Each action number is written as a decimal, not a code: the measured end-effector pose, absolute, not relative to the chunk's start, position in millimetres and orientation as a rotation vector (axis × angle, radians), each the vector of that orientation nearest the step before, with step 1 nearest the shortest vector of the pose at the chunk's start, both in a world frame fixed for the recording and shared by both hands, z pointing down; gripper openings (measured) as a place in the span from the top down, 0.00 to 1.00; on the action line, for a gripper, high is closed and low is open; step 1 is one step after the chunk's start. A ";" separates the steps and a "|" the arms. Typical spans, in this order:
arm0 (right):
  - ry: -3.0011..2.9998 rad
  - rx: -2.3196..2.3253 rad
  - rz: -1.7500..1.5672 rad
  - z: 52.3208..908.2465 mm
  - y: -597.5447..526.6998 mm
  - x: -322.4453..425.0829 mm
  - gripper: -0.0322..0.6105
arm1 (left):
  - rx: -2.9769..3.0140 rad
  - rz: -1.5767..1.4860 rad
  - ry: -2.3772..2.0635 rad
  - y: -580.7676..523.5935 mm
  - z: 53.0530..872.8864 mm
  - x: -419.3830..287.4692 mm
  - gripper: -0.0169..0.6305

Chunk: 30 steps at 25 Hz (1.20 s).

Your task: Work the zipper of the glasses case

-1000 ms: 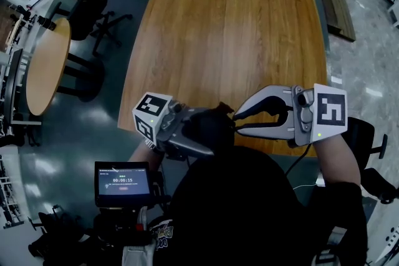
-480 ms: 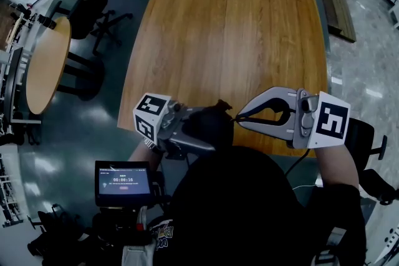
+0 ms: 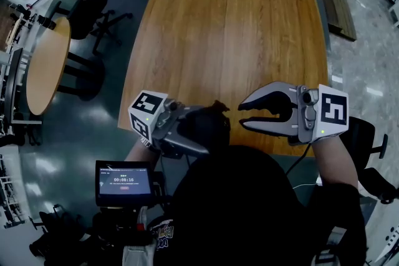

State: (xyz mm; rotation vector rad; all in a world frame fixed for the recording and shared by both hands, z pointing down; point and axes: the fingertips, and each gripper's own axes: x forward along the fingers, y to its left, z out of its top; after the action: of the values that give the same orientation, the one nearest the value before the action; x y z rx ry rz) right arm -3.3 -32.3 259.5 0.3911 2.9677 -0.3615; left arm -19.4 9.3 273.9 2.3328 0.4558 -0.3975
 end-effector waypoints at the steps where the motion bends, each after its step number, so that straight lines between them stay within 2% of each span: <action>1: 2.946 0.406 -0.368 258.6 -33.6 -4.0 0.85 | 2.348 -0.366 0.460 10.9 274.9 -18.5 0.57; 6: 2.893 0.559 -0.450 265.6 -28.3 -9.9 0.78 | 2.418 -0.198 0.466 16.0 279.6 -12.7 0.57; 13: 2.837 0.677 -0.638 281.4 -19.7 -15.4 0.78 | 2.500 -0.096 0.408 12.1 283.2 -18.0 0.57; 21: 2.816 0.616 -0.783 301.1 -22.9 -16.9 0.82 | 2.643 0.159 0.273 9.6 306.7 -18.4 0.57; 25: 2.734 0.615 -0.919 309.3 -22.6 -15.9 0.87 | 2.672 0.232 0.228 6.7 315.6 -21.2 0.57; 30: 2.669 0.581 -1.008 319.4 -23.1 -16.6 0.86 | 2.704 0.345 0.199 9.0 327.4 -22.0 0.57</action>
State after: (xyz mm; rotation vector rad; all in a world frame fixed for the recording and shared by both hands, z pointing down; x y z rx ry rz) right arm -16.6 -23.1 319.4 0.5810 2.6691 -1.0076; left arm -22.0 9.0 327.4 2.7040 0.1987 0.3449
